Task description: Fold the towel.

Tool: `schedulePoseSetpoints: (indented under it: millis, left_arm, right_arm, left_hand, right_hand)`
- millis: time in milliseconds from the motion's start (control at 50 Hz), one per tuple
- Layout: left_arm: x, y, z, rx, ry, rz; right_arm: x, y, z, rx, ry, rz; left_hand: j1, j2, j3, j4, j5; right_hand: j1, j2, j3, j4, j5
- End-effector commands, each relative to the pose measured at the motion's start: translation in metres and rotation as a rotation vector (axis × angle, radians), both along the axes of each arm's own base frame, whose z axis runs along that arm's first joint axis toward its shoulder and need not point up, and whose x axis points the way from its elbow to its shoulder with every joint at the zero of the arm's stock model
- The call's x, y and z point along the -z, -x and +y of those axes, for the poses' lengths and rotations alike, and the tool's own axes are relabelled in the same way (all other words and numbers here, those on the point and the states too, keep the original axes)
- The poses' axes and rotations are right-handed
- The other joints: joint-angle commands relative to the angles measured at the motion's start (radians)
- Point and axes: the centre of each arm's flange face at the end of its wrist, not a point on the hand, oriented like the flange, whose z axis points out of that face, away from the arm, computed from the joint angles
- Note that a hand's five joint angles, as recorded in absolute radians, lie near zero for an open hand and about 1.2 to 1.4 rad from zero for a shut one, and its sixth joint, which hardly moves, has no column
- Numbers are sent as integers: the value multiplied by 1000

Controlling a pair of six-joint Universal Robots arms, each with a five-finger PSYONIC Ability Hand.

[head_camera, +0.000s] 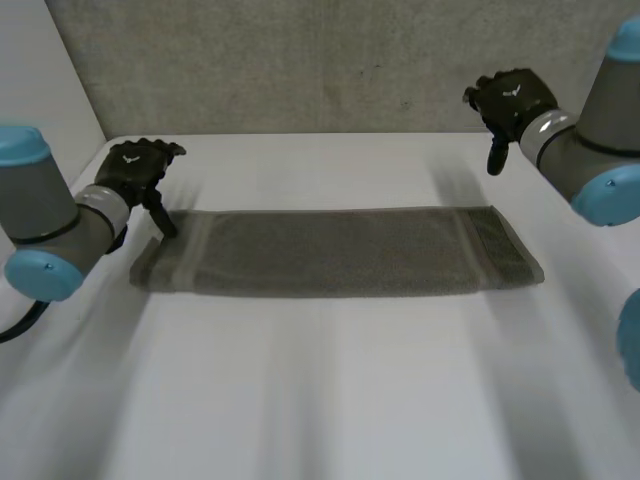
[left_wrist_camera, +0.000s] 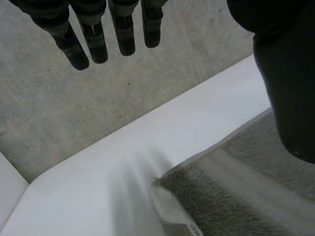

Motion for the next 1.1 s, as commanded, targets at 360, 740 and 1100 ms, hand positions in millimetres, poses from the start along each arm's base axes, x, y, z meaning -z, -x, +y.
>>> schedulePoseSetpoints:
  millis: [360, 740, 1100]
  left_arm:
    - [-26, -30, 106, -33, 226, 94]
    - [-9, -31, 106, -35, 203, 92]
    - [-7, -32, 108, -39, 190, 110]
  right_arm:
    - [64, 48, 115, 56, -212, 34]
    - [140, 69, 70, 109, -260, 53]
    - [63, 162, 11, 525, 37, 159]
  left_hand:
    - [-64, -59, -47, -58, -55]
    - [-64, -59, -47, -58, -55]
    - [-64, -59, -47, -58, -55]
  right_hand:
    - [-56, -66, -66, -74, -58]
    - [296, 286, 286, 278, 294]
    - [1165, 1155, 1156, 1148, 1163]
